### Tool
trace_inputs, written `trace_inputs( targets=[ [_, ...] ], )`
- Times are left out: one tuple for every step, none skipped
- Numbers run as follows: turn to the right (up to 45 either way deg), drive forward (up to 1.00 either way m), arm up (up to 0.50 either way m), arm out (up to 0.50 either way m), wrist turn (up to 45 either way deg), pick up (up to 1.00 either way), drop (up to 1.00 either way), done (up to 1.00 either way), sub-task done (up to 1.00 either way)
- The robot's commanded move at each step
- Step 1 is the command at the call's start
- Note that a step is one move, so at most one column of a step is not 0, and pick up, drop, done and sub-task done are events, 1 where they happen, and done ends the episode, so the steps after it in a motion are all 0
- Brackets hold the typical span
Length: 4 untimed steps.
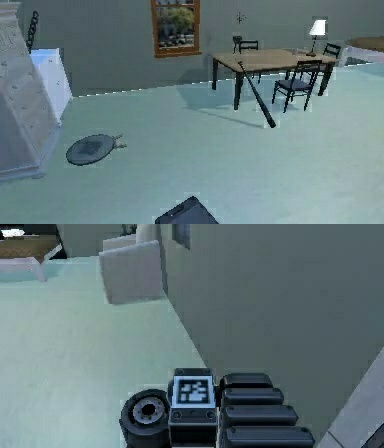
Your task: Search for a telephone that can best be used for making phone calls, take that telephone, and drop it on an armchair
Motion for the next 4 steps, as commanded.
trace_inputs(
  targets=[
    [45.0, 0.0, 0.0, 0.0, 0.0, 0.0, 0.0, 0.0, 0.0],
    [12.0, 0.0, 0.0, 0.0, 0.0, 0.0, 0.0, 0.0, 0.0],
    [0.0, 1.0, 0.0, 0.0, 0.0, 0.0, 0.0, 0.0, 0.0],
    [0.0, 1.0, 0.0, 0.0, 0.0, 0.0, 0.0, 0.0, 0.0]
  ],
)
